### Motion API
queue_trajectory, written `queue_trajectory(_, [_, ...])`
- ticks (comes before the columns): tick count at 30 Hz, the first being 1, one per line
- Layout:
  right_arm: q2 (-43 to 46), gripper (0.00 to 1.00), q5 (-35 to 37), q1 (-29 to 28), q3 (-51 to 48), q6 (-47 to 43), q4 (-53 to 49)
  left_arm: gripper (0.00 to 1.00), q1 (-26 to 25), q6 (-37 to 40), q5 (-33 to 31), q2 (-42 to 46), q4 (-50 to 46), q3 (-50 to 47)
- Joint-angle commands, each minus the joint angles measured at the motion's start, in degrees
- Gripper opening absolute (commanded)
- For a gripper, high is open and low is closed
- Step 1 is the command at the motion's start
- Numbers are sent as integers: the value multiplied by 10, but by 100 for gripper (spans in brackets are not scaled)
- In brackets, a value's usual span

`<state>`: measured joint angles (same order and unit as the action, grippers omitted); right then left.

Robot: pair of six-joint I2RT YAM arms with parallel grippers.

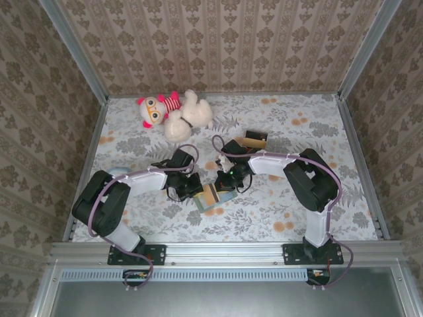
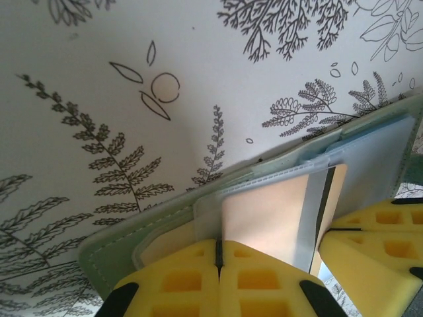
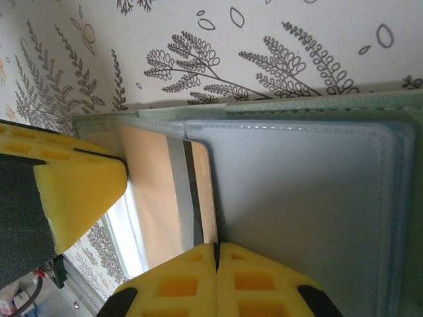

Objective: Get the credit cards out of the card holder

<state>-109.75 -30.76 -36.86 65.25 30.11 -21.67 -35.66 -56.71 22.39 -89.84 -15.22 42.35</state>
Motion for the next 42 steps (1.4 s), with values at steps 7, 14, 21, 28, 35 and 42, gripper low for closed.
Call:
queue_trajectory(7, [35,3,16,39,-32,-10,-7,2,-2,18,-29,12,-47,-12])
queue_trajectory(14, [8,13,-16,27,-14,-10,-7,3,-3,25,-13,-3,-42,8])
queue_trajectory(21, [-1,23,-9,26,-10,-21,-20,5,-3,36,-23,33,-74,37])
queue_trajectory(28, [-2,26,-11,26,-7,-24,-20,7,-5,26,12,48,-35,52])
queue_trajectory(35, [-2,26,-14,26,-7,-23,-20,6,-18,30,24,2,-19,70])
queue_trajectory(42, [-11,27,-33,26,0,-26,-21,3,-22,29,19,-49,-25,73])
